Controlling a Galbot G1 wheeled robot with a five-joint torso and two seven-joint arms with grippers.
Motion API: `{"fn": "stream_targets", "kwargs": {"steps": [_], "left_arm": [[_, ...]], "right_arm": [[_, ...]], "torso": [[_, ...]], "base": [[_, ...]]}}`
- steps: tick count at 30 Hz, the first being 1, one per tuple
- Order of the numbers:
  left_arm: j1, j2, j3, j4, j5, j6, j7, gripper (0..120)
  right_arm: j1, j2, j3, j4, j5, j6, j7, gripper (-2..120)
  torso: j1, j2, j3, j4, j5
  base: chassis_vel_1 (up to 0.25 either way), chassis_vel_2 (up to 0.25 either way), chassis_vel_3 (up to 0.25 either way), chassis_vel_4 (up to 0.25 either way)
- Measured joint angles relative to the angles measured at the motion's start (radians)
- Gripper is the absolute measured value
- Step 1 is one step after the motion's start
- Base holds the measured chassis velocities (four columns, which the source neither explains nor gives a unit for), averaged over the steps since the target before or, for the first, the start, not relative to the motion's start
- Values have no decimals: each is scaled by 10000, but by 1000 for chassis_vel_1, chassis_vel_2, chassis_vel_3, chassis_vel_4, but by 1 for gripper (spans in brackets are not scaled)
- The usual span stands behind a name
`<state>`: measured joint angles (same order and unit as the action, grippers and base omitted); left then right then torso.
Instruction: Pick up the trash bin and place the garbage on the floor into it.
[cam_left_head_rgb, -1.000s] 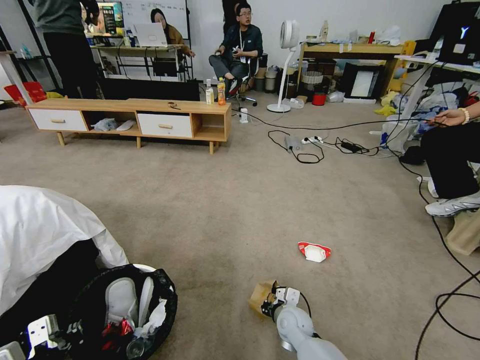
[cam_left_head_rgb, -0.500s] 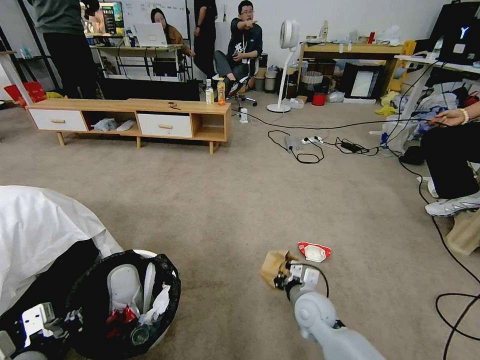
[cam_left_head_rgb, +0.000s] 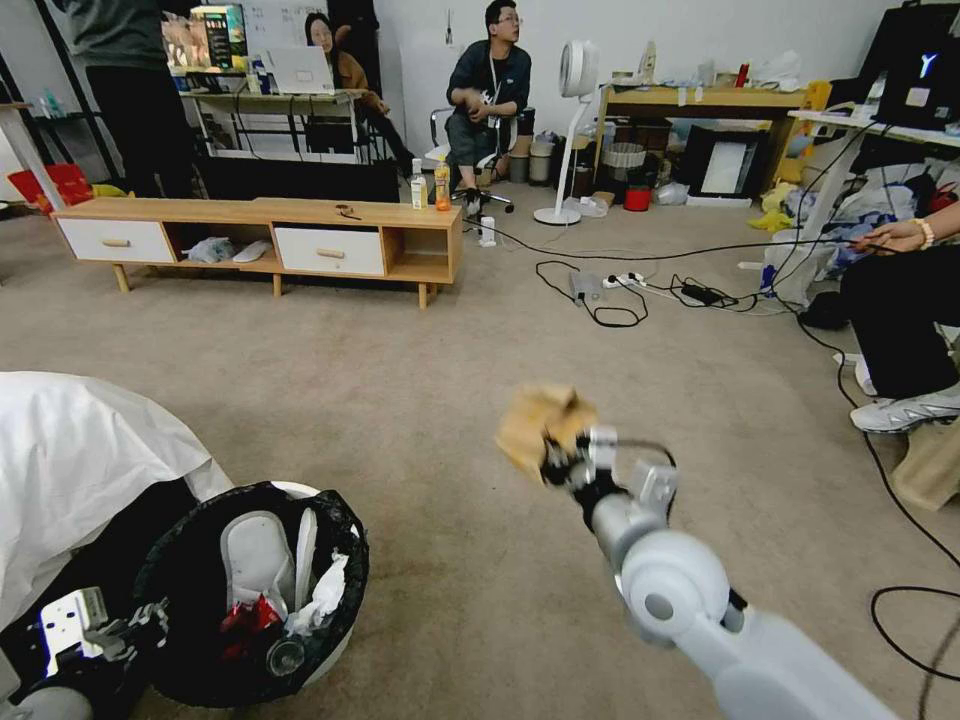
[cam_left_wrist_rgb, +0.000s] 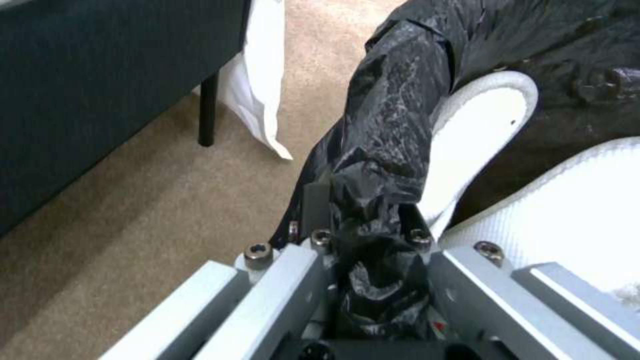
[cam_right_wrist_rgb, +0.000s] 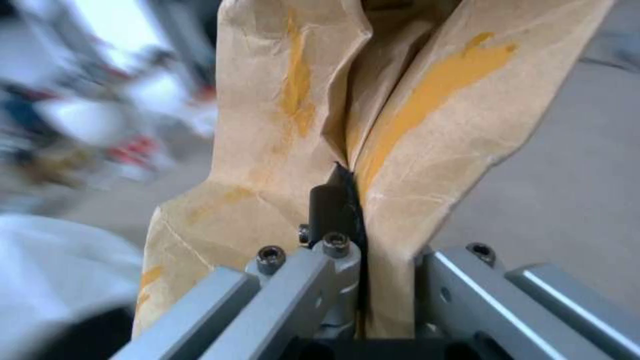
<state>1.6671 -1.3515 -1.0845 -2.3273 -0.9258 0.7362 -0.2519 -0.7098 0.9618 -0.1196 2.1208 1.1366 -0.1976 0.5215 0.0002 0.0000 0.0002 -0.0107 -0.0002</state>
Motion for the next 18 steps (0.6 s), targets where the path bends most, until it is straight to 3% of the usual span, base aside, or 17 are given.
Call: {"fn": "stream_targets", "kwargs": {"steps": [10, 18], "left_arm": [[-53, 254, 81, -12, -195, 4, -68, 1], [-69, 236, 161, -19, -187, 5, -65, 1]], "right_arm": [[2067, 417, -1208, 655, 1601, 150, -204, 0], [3326, 1149, -2677, 415, 1779, 394, -468, 0]], "torso": [[0, 0, 0, -2, 0], [0, 1, 0, -1, 0]], "base": [[0, 0, 0, 0], [0, 0, 0, 0]]}}
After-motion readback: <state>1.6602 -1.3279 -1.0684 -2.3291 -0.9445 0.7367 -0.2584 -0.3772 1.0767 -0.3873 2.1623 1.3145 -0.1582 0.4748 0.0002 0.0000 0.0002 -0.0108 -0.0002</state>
